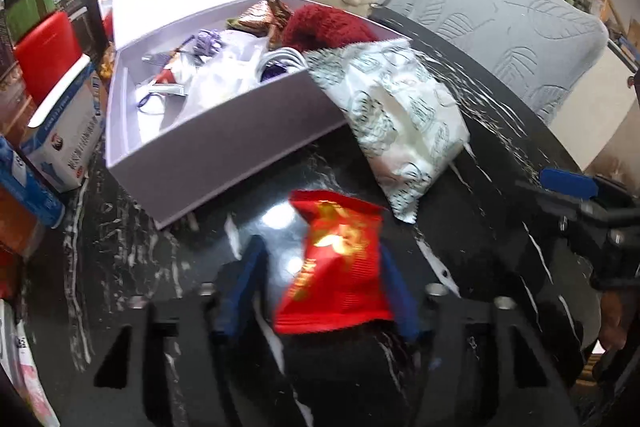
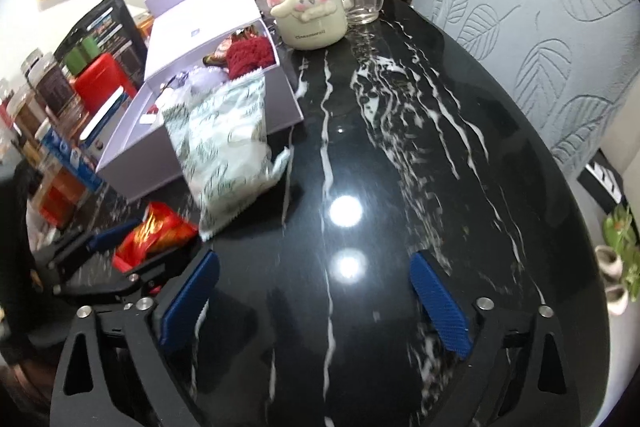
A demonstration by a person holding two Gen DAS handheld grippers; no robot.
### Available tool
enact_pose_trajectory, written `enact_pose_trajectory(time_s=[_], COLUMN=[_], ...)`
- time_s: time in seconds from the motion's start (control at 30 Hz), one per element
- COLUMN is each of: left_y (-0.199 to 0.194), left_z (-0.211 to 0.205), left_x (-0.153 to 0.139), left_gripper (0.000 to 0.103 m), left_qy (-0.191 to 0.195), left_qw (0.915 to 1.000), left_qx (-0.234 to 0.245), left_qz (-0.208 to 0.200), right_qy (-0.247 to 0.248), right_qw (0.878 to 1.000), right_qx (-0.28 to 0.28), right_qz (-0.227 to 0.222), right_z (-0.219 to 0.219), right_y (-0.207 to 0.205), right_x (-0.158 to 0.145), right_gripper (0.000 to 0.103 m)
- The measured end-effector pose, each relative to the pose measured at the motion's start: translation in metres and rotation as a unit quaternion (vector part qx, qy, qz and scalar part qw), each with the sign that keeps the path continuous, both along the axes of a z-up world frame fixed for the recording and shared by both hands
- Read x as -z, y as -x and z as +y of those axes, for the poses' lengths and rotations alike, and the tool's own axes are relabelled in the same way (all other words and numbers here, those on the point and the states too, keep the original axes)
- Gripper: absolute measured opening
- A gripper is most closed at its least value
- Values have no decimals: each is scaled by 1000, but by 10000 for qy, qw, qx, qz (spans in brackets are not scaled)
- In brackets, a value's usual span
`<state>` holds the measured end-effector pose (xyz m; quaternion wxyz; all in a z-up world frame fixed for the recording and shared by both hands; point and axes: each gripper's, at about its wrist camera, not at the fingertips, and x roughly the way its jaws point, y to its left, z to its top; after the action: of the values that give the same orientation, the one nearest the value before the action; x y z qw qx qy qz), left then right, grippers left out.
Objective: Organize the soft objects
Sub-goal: 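Grasp the red snack packet with the left tool while the right tool grasps the printed pouch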
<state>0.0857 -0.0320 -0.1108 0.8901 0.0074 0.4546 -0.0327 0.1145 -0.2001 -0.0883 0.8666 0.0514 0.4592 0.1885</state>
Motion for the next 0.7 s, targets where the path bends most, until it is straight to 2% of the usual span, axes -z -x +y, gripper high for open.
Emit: enact_pose_trajectory(time_s=[0.07, 0.37, 0.57, 0.7], left_y=[-1, 5, 19, 25], left_z=[6, 39, 59, 69], left_x=[-2, -2, -3, -4], left_gripper=[45, 44, 44, 44], left_qy=[63, 204, 338, 402], left_qw=[10000, 9991, 9979, 9973], left_qx=[-24, -347, -550, -602], left_qz=[19, 134, 112, 98], right_qy=[-41, 227, 294, 402], right_qw=[10000, 9986, 9955, 9950], right_qx=[25, -373, -785, -824], right_qz=[-22, -312, -440, -393], right_z=[3, 36, 67, 82], right_y=[-7, -35, -41, -52], right_x=[-1, -12, -9, -1], right_gripper=[103, 103, 103, 103])
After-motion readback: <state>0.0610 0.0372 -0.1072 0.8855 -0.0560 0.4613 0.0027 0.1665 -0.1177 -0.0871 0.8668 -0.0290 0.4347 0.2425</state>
